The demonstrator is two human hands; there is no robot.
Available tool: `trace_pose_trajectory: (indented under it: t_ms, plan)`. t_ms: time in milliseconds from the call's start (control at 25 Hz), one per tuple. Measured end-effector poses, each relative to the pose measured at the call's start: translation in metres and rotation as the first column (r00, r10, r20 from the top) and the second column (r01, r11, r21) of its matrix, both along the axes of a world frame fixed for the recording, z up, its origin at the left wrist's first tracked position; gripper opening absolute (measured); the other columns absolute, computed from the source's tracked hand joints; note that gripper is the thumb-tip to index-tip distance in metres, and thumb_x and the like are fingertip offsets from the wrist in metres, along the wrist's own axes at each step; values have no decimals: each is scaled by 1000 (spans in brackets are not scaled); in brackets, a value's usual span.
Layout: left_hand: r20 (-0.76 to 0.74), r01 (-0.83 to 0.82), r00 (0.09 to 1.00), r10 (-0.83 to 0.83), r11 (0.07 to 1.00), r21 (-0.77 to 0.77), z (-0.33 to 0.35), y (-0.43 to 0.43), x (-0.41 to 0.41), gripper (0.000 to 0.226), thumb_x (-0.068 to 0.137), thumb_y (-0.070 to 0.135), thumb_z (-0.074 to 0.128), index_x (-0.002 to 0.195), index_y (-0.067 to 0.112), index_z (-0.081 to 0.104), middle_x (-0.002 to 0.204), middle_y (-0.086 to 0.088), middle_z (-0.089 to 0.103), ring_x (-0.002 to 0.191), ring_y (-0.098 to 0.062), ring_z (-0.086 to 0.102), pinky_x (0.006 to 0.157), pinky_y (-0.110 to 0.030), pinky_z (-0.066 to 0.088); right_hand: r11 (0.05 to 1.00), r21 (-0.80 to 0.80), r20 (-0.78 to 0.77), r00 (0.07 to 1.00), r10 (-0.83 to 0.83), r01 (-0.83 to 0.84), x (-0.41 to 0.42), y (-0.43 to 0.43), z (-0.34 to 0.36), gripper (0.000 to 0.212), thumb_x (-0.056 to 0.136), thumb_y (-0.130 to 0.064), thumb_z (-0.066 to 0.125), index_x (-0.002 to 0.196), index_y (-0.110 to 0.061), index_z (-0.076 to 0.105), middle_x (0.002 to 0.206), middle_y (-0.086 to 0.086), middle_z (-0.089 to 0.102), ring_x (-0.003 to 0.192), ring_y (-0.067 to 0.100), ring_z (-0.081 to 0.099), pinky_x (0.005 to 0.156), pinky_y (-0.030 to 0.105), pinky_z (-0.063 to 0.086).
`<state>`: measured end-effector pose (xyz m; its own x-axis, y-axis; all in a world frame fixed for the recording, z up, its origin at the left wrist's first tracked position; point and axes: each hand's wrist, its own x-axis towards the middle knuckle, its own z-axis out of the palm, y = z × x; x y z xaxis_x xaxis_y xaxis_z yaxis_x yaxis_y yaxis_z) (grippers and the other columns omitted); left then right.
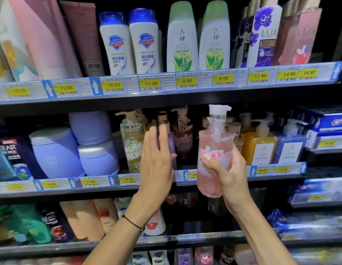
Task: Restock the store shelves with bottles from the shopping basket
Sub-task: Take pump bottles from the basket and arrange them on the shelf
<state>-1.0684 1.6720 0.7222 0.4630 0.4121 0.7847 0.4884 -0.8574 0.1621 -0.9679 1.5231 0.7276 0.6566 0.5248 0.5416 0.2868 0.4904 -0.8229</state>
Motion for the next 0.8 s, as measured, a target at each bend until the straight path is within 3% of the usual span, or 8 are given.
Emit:
trace_pose_trajectory:
  t_ms: [80, 320, 440, 520, 640, 800]
  plan:
    - [-75, -46, 996, 52, 996, 80, 1, 6, 0, 88, 79, 3, 74, 153, 2, 27, 147, -20, 30, 131, -41, 37, 110, -43, 34, 1000, -10, 0, 1000, -2, 2, 0, 3, 1, 61, 65, -46, 76, 117, -18, 62, 102, 2, 71, 95, 20, 70, 77, 29, 57]
    - [-84, -85, 992, 92, 993, 79, 5, 11, -4, 78, 70, -15, 65, 142, -2, 37, 122, -19, 42, 102, -36, 45, 84, -42, 45, 996, -44, 61, 996, -70, 73, -4, 11, 5, 54, 66, -53, 77, 110, -24, 63, 101, 1, 72, 93, 16, 71, 77, 29, 57]
    - [-107, -116, 986, 126, 989, 92, 6, 9, -3, 80, 66, -18, 60, 141, -3, 37, 120, -21, 43, 101, -36, 45, 85, -43, 46, 993, -44, 120, 988, -100, 106, -6, 14, 10, 51, 69, -50, 79, 111, -27, 60, 103, -5, 71, 97, 16, 70, 82, 35, 59]
    - [-87, -115, 988, 124, 988, 100, 3, 8, -6, 76, 74, -13, 57, 146, -3, 35, 129, -24, 41, 113, -40, 44, 95, -46, 47, 993, -38, 148, 983, -108, 115, -9, 15, 12, 52, 71, -46, 82, 112, -24, 58, 102, -8, 69, 97, 14, 70, 83, 35, 60]
    - [-4, -93, 996, 94, 990, 109, -2, 6, -21, 73, 80, -12, 51, 151, -3, 36, 146, -28, 36, 131, -44, 40, 111, -49, 38, 989, -47, 233, 965, -125, 139, -15, 15, 16, 59, 73, -35, 89, 121, -22, 55, 107, -17, 68, 101, 6, 68, 83, 21, 55]
    - [31, -95, 995, 91, 984, 151, -34, 18, -59, 53, 86, -5, 56, 138, -2, 53, 137, -25, 49, 120, -44, 49, 102, -49, 41, 976, -93, 323, 933, -157, 197, -16, 20, 19, 71, 74, -41, 85, 133, -29, 48, 120, -22, 59, 115, -2, 58, 93, 17, 49]
